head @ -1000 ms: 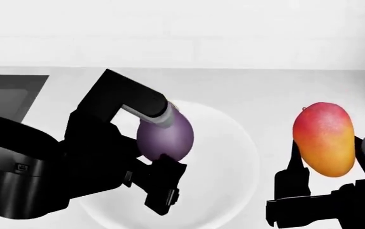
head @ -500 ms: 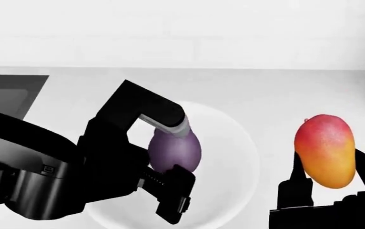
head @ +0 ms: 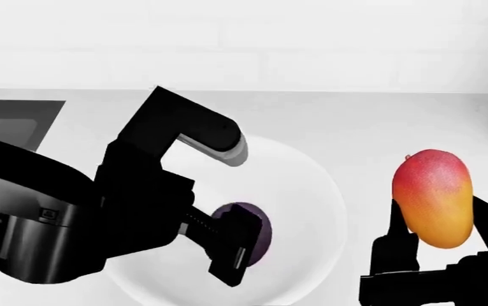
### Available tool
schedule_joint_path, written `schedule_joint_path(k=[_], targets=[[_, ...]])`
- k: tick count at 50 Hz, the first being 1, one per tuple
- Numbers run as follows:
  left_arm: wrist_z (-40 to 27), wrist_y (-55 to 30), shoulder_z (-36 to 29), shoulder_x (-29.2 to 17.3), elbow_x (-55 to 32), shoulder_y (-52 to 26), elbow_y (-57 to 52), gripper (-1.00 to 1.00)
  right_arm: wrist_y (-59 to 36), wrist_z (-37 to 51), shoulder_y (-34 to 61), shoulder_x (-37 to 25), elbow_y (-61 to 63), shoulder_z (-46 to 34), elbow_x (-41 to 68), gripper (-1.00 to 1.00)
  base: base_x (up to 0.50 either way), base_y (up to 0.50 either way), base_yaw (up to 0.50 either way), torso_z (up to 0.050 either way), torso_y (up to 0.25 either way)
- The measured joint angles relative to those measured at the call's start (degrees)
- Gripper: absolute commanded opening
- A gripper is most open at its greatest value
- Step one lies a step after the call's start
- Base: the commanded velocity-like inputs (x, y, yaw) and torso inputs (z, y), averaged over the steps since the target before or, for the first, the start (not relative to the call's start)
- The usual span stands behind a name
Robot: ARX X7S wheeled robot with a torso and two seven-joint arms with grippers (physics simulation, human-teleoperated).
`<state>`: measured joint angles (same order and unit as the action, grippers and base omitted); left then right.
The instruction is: Pick the eggplants and mangos from the sink and place them in one bowl. Place the bell pepper in the other bowl. Then turn off the sink faucet.
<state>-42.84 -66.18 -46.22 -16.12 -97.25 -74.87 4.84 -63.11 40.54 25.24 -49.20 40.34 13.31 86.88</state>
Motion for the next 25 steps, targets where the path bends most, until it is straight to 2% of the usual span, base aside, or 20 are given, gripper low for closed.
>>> schedule_joint_path(k=[10,17,25], targets=[[-0.66,1.45,3.1,-4.87,0.33,-1.26,-3.86,1.0,-3.41,0.33,13.12,1.89,-7.59,-8.63,3.3,-1.0,0.0,0.0,0.0,0.0,0.0],[-1.62,4.16,6.79,-11.86,2.28,0.32,-8.95,1.0,-6.82,-3.98,25.05,6.03,-16.86,-17.41,1.2,-1.0,0.0,0.0,0.0,0.0,0.001],[-2.61,8.26,11.66,-21.01,3.99,5.25,-14.89,1.0,-7.81,-14.49,37.35,12.09,-30.38,-28.55,-6.85,-1.0,0.0,0.0,0.0,0.0,0.0]])
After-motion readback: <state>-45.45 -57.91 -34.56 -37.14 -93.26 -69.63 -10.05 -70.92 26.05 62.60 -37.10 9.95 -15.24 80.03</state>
